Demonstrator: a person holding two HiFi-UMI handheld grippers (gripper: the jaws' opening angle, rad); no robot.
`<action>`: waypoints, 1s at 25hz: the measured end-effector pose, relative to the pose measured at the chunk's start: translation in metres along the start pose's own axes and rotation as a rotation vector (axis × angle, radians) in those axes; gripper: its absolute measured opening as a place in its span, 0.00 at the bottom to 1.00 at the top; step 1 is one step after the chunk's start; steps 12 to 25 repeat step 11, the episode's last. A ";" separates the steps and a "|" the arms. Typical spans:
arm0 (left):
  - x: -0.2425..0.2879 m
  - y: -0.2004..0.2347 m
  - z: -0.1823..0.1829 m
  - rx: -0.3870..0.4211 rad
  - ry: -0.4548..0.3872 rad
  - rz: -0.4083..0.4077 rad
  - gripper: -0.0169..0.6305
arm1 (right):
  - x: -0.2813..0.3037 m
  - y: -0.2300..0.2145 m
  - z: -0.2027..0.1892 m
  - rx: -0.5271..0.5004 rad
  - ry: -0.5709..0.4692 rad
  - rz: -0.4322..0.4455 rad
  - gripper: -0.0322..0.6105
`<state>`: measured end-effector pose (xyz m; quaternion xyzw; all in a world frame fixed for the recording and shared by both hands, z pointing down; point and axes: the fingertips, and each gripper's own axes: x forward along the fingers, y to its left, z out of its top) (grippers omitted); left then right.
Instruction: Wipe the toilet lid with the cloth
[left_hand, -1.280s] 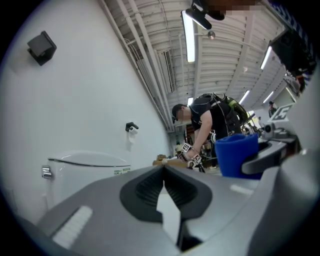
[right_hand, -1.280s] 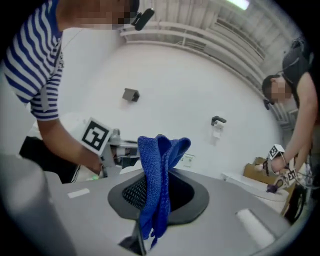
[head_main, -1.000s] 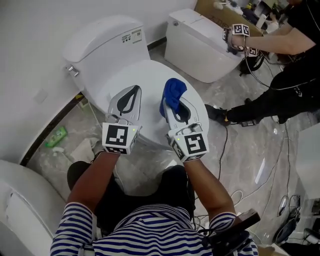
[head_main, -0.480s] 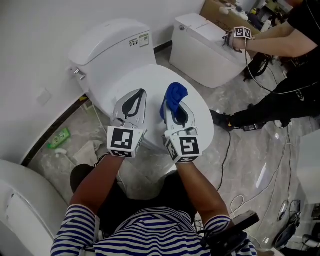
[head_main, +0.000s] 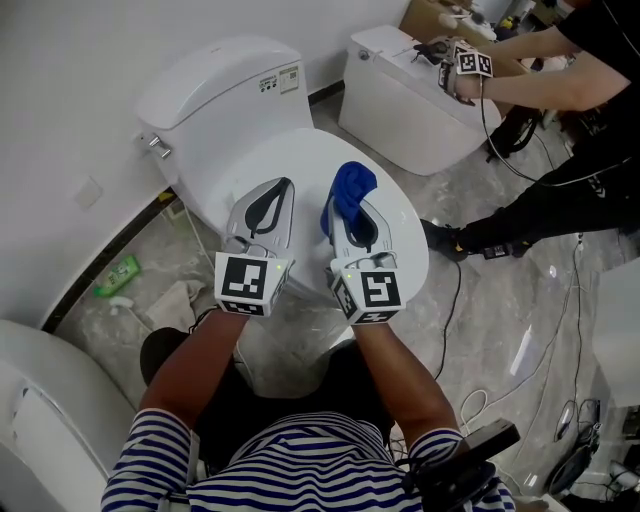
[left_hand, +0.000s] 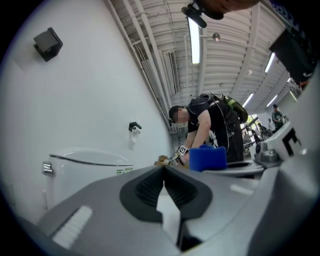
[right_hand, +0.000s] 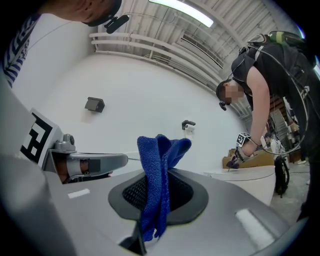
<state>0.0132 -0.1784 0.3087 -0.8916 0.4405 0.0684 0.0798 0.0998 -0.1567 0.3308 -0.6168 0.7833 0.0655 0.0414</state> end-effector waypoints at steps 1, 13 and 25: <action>0.000 0.000 0.000 0.000 -0.002 0.000 0.03 | 0.000 0.000 0.000 0.000 0.001 0.001 0.15; -0.002 0.000 0.000 -0.002 -0.009 -0.009 0.03 | 0.001 0.003 -0.001 0.004 -0.003 0.004 0.15; -0.002 0.000 0.000 -0.002 -0.009 -0.009 0.03 | 0.001 0.003 -0.001 0.004 -0.003 0.004 0.15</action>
